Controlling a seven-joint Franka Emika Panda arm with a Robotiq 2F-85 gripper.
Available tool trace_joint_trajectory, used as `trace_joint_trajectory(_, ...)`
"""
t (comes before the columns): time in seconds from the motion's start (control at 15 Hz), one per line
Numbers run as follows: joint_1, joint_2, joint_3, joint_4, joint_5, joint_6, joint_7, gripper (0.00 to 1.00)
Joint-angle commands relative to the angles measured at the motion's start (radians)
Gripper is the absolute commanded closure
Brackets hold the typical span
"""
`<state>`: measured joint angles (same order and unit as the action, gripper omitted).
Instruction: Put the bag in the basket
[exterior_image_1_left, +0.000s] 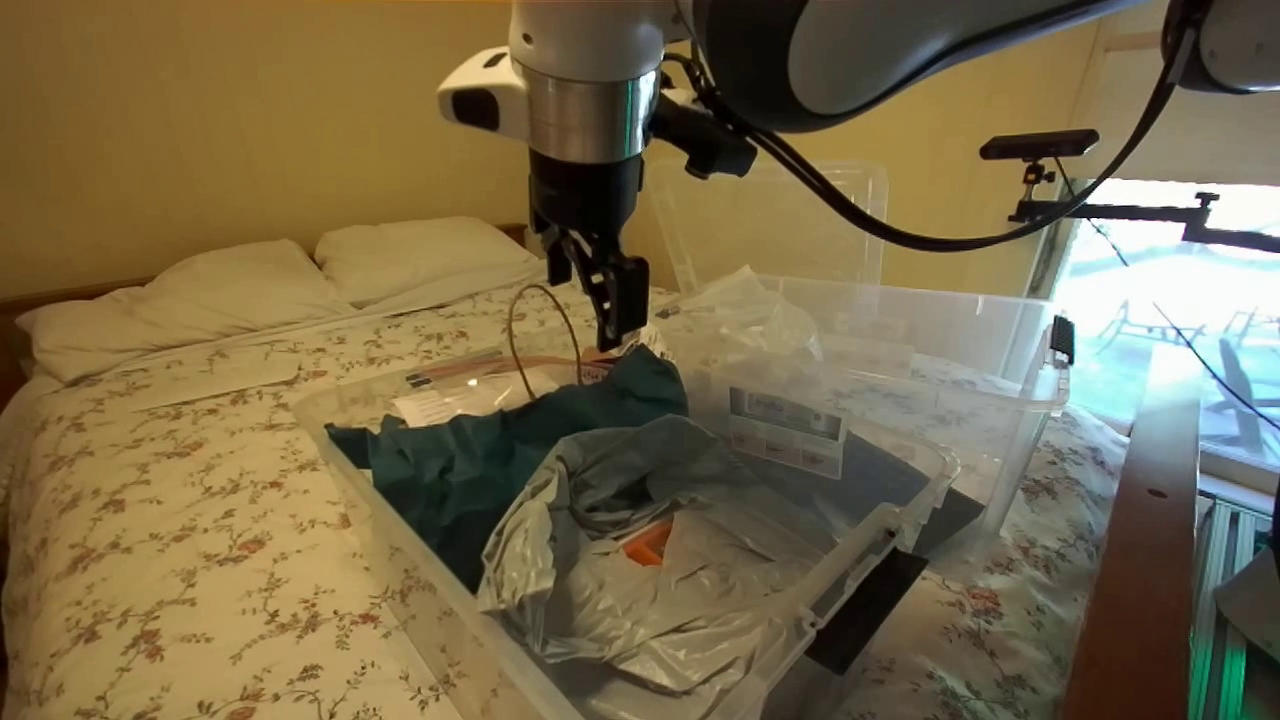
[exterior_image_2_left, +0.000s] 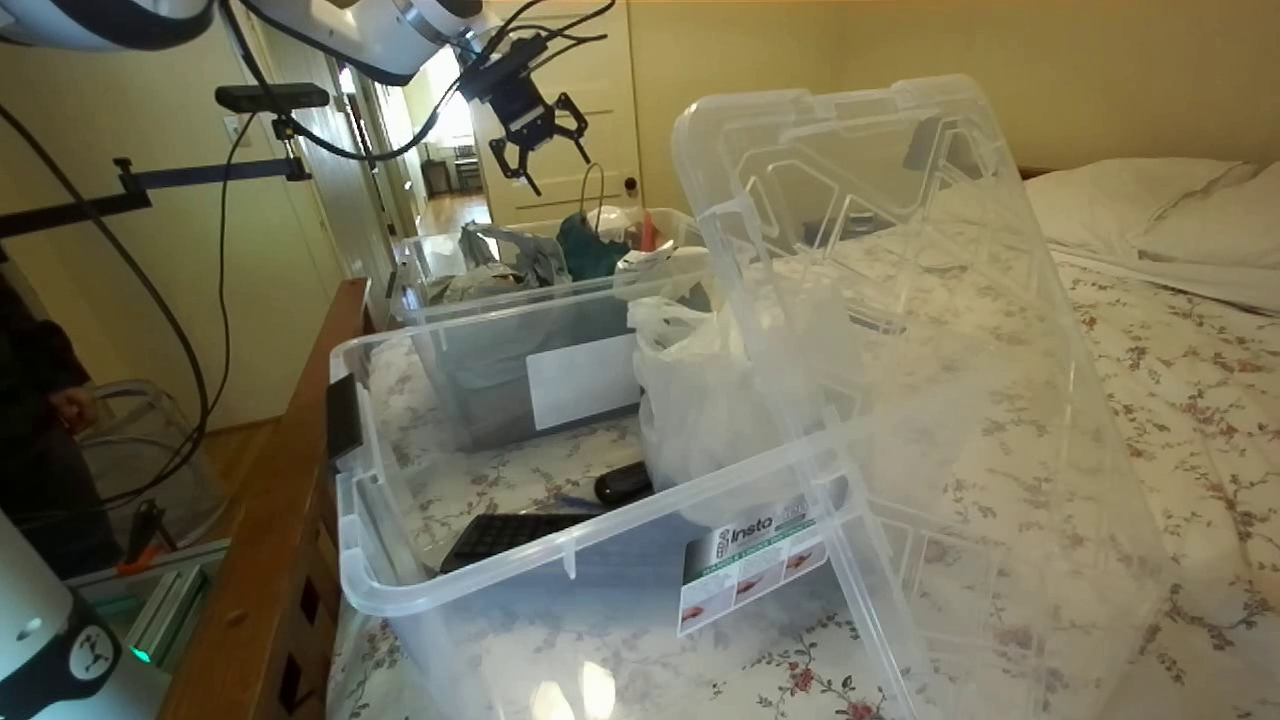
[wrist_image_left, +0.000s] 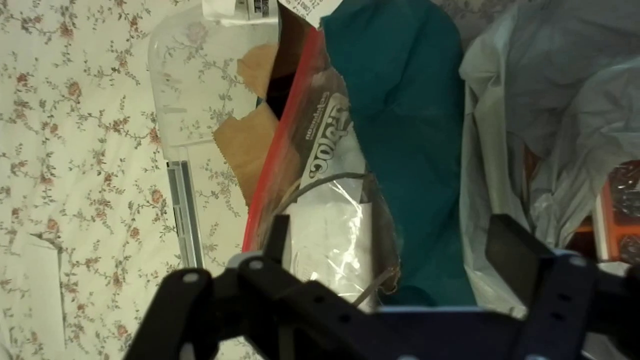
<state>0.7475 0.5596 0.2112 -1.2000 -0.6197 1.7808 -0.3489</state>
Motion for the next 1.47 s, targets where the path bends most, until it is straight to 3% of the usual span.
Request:
trace_joint_trajectory(0.0,0.000,0.000,0.000,0.000,0.000,0.000,0.000,0.00)
trace_joint_trajectory(0.27,-0.001,0.047,-0.029,0.048,-0.047,0.135,0.044,0.00)
trace_joint_trajectory(0.8,0.005,0.176,-0.112,0.178,-0.165,0.235,0.083,0.00)
trace_joint_trajectory(1.0,0.026,0.212,-0.151,0.257,-0.205,0.278,0.208,0.00)
trace_joint_trajectory(1.4,0.086,0.131,-0.233,0.254,-0.324,0.290,0.420,0.00)
